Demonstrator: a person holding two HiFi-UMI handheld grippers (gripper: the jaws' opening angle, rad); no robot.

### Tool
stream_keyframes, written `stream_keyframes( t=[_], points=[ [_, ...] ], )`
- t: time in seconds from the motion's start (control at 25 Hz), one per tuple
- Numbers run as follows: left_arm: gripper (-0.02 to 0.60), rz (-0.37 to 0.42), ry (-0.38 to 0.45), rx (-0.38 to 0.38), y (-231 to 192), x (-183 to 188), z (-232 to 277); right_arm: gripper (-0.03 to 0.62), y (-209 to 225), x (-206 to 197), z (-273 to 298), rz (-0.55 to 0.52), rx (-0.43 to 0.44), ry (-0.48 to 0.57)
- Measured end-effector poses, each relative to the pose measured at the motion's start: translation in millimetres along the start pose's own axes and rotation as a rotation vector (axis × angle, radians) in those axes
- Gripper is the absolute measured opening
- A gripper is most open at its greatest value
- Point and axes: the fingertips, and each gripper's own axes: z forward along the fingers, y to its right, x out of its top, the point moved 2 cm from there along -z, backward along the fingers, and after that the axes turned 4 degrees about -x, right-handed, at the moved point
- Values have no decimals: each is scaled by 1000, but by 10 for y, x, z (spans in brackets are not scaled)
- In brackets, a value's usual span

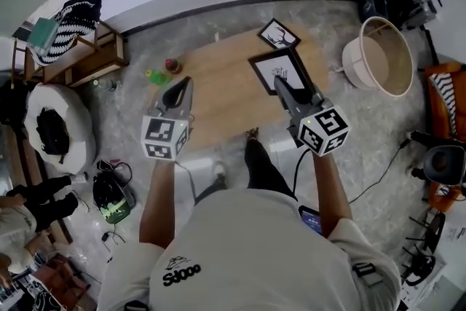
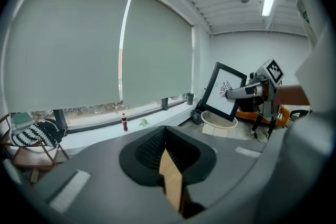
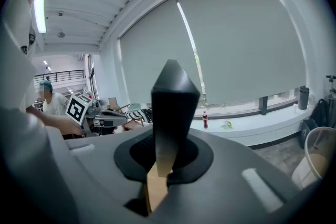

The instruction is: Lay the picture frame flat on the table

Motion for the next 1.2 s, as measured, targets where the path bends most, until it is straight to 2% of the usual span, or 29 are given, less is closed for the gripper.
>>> stream_keyframes(
  t=[0.2,0.44,0.92,1.2],
  points=[
    [11,-16,-26,64,-220,-113,210,23,241,-96,366,14,48,-40],
    [11,-74,-64,145,-508,-365,378,23,481,-286,837,53,86,-107],
    [11,-184,-131,231,-714,-937,750,23,710,-780,1566,109,205,-243],
    [11,-235,-171,281,-813,-1282,932,23,840,-1149,1911,157,246,-302]
  ],
)
